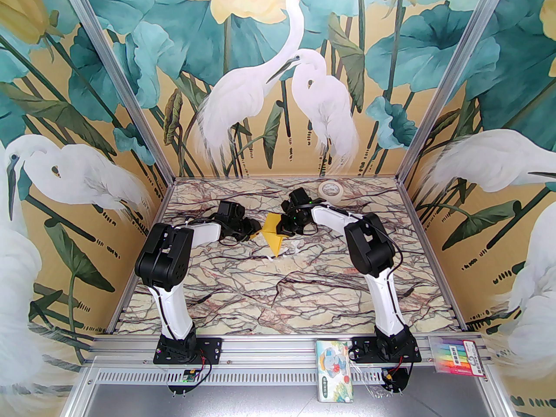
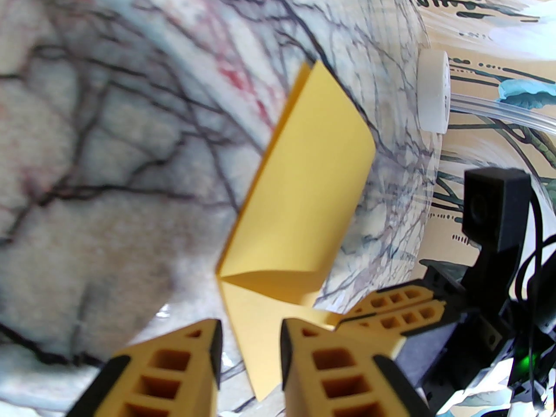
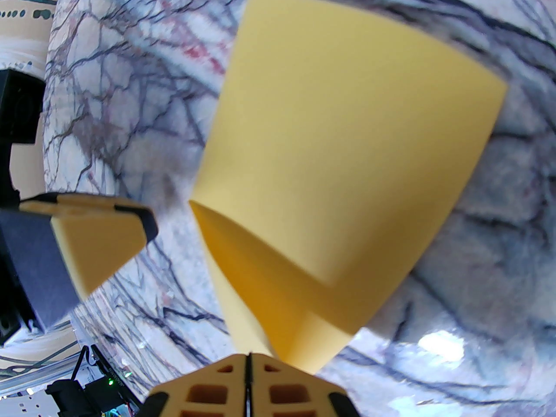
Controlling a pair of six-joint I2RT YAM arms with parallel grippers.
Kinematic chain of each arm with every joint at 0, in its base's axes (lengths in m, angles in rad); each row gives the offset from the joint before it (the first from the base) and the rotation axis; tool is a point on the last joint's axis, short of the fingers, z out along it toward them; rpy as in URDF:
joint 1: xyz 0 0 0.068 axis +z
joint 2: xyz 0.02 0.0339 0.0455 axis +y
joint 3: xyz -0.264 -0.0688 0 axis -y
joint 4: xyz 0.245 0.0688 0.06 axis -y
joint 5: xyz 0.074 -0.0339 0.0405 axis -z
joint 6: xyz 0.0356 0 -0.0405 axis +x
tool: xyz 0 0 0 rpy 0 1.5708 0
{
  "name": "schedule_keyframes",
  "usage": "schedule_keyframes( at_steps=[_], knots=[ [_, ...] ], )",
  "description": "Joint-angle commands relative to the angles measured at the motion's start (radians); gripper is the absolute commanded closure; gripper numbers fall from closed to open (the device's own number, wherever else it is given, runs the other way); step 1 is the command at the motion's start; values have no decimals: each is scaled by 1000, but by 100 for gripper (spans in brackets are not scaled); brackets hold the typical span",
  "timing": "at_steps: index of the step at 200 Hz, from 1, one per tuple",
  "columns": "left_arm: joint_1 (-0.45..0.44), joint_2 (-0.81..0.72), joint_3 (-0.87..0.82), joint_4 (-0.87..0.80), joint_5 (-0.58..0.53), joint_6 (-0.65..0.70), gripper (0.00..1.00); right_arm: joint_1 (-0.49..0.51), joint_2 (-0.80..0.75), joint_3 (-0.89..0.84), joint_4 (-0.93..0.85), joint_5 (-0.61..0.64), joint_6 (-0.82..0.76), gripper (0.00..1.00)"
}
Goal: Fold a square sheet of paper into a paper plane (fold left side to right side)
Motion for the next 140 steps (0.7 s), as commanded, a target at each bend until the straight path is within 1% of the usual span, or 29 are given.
schedule_keyframes(
  at_steps=[1,72,108,140],
  knots=[
    [-8,35,4,19,13,-9,69,-3,45,3,-2,33,5,93],
    [-26,77,51,-24,-2,29,67,-3,66,1,-1,47,-1,93],
    [-29,97,71,-11,7,31,70,-4,68,-4,-1,42,0,93],
    [-31,111,88,-15,7,34,70,-3,71,-9,1,37,1,93]
  ],
)
